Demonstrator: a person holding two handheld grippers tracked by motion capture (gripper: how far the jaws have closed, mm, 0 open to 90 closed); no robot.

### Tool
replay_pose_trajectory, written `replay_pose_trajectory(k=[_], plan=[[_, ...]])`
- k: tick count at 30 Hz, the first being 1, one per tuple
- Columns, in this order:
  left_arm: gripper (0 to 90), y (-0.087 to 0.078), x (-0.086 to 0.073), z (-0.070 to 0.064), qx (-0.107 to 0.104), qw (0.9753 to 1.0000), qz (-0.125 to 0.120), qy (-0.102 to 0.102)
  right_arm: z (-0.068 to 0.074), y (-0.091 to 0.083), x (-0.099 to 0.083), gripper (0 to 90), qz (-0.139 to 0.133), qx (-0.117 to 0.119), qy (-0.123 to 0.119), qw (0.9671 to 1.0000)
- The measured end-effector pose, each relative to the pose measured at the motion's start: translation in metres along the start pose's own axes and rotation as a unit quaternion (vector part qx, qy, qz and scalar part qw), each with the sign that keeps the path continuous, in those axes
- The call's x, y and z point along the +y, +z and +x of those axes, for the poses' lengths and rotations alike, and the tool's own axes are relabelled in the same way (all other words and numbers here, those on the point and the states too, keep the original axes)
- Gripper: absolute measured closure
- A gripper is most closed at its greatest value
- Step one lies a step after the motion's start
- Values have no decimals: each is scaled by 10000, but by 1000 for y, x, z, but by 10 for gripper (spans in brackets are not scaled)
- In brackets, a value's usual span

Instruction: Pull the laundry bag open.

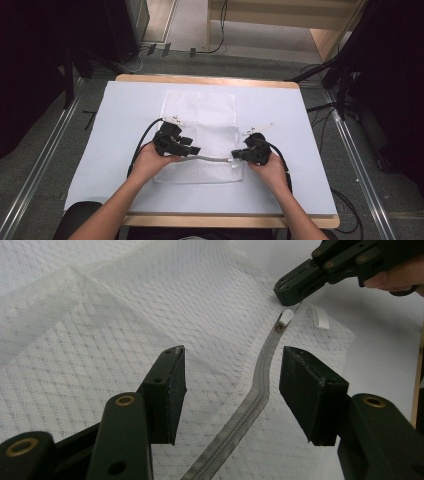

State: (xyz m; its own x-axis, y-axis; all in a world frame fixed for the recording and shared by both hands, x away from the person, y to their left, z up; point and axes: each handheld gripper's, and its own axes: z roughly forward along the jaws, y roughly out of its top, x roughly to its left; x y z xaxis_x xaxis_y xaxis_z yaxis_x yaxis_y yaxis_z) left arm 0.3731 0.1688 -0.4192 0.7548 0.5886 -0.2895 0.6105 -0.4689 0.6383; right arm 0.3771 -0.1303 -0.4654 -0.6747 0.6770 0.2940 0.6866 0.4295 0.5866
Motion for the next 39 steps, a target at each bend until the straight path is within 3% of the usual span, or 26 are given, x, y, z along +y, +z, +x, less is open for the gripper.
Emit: replay_pose_trajectory(k=[5, 11, 20, 31, 39], plan=[[451, -1, -1, 1, 19, 10000, 21, 31, 1, 0, -1, 900, 22, 101, 36, 9999], [451, 1, -1, -1, -4, 10000, 44, 20, 4, -2, -9, 900, 90, 397, 118, 9991], [472, 7, 1, -5, -50, 9999, 121, 109, 8, -4, -13, 900, 140, 539, 187, 9983], [476, 10, 1, -7, -87, 9998, 95, 118, 23, -3, -3, 900, -99, 462, -154, 9988], [511, 17, 6, -14, -241, 9996, 109, 115, 18, -11, -7, 900, -161, 252, -301, 9991]])
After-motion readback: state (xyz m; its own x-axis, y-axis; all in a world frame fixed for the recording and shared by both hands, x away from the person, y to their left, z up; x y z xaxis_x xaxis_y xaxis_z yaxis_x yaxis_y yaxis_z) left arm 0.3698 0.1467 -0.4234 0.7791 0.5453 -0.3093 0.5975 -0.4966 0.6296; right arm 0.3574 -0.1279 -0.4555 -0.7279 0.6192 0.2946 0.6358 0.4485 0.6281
